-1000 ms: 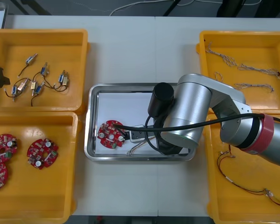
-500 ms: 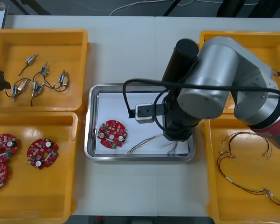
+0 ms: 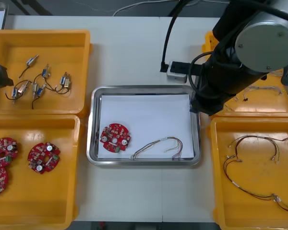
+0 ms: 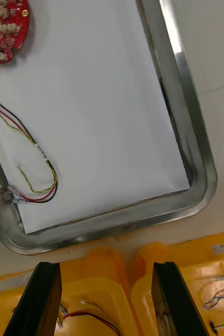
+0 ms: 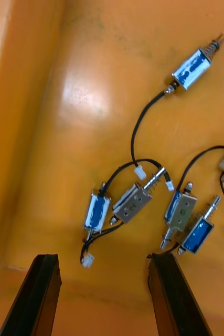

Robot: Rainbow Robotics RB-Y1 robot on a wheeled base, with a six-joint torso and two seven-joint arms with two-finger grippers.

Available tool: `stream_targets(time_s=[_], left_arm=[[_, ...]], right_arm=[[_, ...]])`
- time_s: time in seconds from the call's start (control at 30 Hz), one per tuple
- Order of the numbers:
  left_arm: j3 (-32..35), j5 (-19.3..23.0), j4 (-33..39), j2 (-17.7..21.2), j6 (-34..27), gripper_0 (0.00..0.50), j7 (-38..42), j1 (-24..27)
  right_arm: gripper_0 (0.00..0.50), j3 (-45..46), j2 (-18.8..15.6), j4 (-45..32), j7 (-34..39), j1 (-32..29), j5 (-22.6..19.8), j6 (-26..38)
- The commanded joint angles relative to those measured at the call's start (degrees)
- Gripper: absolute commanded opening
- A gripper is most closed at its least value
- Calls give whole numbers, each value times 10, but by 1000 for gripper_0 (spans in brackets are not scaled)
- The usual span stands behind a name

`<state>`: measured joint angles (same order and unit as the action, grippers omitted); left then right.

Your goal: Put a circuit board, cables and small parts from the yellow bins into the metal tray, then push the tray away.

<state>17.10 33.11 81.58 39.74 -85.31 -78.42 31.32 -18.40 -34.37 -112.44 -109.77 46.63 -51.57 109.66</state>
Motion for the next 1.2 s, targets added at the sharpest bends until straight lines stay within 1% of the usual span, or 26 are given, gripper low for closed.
stream_targets(time_s=[0.03, 0.23, 0.37, 0.53, 0.6, 0.73, 0.83, 1.0, 1.2], left_arm=[[-22, -14, -27, 26, 18, 493, -47, 41], [-36, -26, -61, 27, 19, 489, -55, 66], [-42, -34, -74, 28, 20, 489, -62, 74], [-48, -37, -131, 32, 39, 486, -100, 100], [-47, -38, -152, 35, 48, 487, -116, 108], [-48, -38, -185, 38, 60, 467, -140, 122], [-48, -38, -187, 38, 61, 454, -144, 124], [-65, -42, -188, 41, 65, 447, -146, 124], [-72, -36, -209, 46, 82, 449, -165, 124]], right_arm=[[500, 32, -41, -19, 79, 21, -8, 3], [500, 40, -76, -19, 156, 19, -11, 3], [500, 51, -91, -19, 196, 13, -12, 3], [500, 70, -115, -19, 231, 1, -12, 3], [500, 75, -123, -19, 234, -4, -10, 3], [500, 86, -137, -17, 233, -16, 3, 3], [500, 93, -141, -6, 228, -18, 12, 3], [500, 108, -142, 18, 223, -18, 23, 3], [500, 129, -142, 47, 214, -18, 30, 3]])
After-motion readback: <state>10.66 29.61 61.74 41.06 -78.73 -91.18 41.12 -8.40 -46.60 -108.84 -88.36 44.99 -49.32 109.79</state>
